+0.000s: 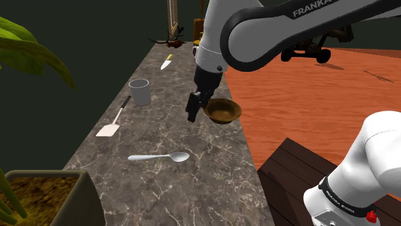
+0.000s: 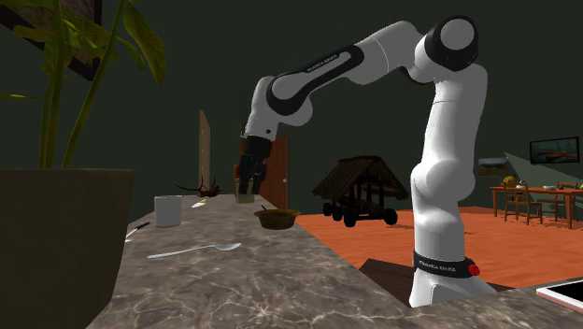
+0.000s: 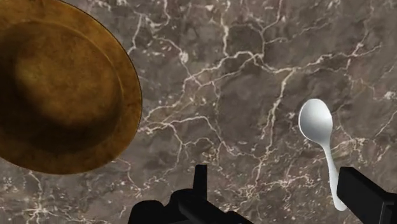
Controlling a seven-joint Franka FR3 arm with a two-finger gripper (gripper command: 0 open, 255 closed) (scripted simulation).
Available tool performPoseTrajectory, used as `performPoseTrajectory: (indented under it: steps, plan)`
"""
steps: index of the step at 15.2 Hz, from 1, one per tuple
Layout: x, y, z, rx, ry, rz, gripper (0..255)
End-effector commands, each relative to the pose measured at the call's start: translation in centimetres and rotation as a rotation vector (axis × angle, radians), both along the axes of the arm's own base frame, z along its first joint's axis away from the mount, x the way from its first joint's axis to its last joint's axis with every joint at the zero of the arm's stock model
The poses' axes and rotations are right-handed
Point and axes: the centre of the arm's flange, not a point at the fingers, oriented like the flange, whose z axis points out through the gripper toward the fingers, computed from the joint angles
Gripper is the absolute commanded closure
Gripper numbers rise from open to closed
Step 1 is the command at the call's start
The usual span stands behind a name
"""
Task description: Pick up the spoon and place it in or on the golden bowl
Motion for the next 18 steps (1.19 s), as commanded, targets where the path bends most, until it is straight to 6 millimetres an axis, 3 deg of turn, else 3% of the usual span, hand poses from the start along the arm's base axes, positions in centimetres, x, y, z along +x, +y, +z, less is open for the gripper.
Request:
performPoseTrajectory:
  steps: [1, 12, 18]
  plan:
    - [0.7, 2.3, -1.3, 0.008, -0.008, 0.041, 0]
    - [2.5, 14.1, -7.5, 0.044, -0.046, 0.257, 0]
    - [2.8, 14.9, -10.5, 0.044, -0.046, 0.257, 0]
